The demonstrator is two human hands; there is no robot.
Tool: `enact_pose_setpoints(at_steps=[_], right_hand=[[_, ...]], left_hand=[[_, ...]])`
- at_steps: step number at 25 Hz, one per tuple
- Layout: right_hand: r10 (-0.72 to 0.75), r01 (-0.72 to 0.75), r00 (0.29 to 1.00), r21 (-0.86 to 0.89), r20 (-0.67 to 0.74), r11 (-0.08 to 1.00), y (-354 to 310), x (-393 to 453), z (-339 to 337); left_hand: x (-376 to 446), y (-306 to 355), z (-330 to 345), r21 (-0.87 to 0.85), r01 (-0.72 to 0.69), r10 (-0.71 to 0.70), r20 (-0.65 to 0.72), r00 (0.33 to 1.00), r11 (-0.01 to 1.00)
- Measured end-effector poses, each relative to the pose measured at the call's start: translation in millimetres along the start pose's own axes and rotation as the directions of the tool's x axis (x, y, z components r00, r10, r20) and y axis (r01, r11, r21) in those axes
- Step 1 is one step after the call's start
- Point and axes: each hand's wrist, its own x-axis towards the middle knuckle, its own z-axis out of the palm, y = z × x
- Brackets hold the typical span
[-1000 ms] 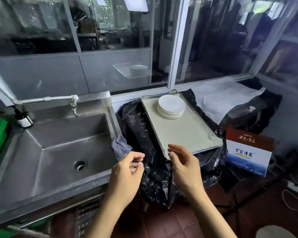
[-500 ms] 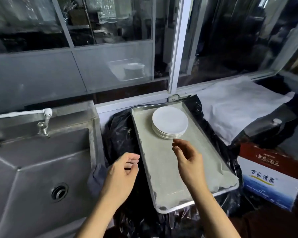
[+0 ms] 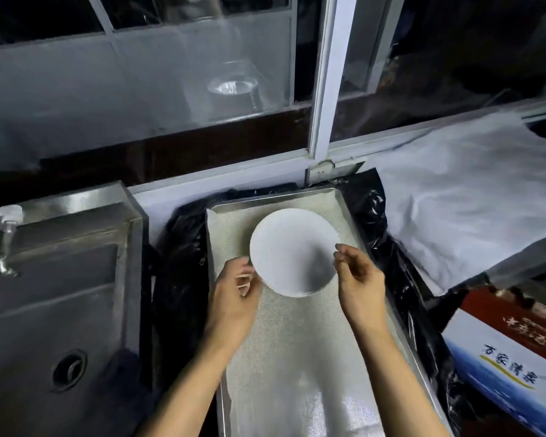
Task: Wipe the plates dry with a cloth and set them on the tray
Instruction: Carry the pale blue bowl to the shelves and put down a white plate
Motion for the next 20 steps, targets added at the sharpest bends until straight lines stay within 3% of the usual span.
enact_pose_setpoints(at_steps=[6,9,12,16,20], right_hand=[[0.151,-0.142,0.988,-0.216,0.025,0.966,41,72,20],[0.285,-0.245,0.952,-0.287,0.107,0.926,55,90,32],[0.335,-0.279,0.937,-0.364,0.100,0.889,67,100,36],[0.435,-0.394,0.894,-0.276,0.105,0.876,71,111,34],[0.465,-0.433,0.876,-0.217,0.126,0.875,72,114,35]], left_hand=[[69,-33,57,0.198,0.341,-0.350,0.013,0.937,0.919],[90,-44,71,0.066,0.426,-0.430,0.064,0.901,0.902],[101,-52,78,-0.061,0.536,-0.532,0.074,0.844,0.842],[115,-58,85,-0.261,0.643,-0.644,0.096,0.759,0.720],[119,-61,87,-0.327,0.664,-0.661,0.138,0.737,0.672]])
